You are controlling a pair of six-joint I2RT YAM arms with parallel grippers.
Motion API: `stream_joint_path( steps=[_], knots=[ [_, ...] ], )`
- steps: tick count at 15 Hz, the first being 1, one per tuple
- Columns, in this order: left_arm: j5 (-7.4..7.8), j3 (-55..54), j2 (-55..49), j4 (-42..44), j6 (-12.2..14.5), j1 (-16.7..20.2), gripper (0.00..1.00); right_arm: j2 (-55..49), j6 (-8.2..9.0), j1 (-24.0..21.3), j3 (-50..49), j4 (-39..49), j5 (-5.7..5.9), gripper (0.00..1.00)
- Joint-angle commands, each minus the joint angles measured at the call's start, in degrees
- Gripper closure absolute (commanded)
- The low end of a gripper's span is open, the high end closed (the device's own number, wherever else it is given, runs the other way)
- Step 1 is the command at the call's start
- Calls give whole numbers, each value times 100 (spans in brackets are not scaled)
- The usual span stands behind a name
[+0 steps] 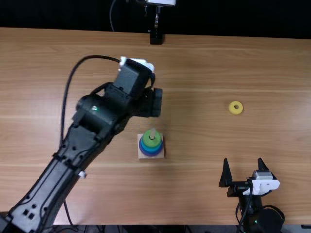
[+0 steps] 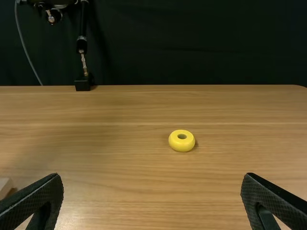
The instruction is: Build the Hanoi tower: stack the rings onto the peg from bottom to top in this color order: purple, dark blue, light blue, dark green, light green, yellow, orange.
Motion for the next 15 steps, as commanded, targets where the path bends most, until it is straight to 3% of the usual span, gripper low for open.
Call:
stream_joint_path(
  steps=[1,4,9,13,15],
  knots=[
    [-30,-148,-372,141,-43,275,0,-71,-9,-55,-68,1,74,0],
    [-30,-1361,-1154,816,-43,882,0,-71,-9,-55,-68,1,74,0],
    [-51,-4912,-3650,2767,-43,1972,0,-71,-9,-55,-68,1,74,0],
    [-51,-8032,-6270,4275,-53,2306,0,-71,-9,-55,-68,1,74,0],
    [-62,-8964,-7236,4834,-32,2332,0,-71,-9,-55,-68,1,74,0]
  ],
)
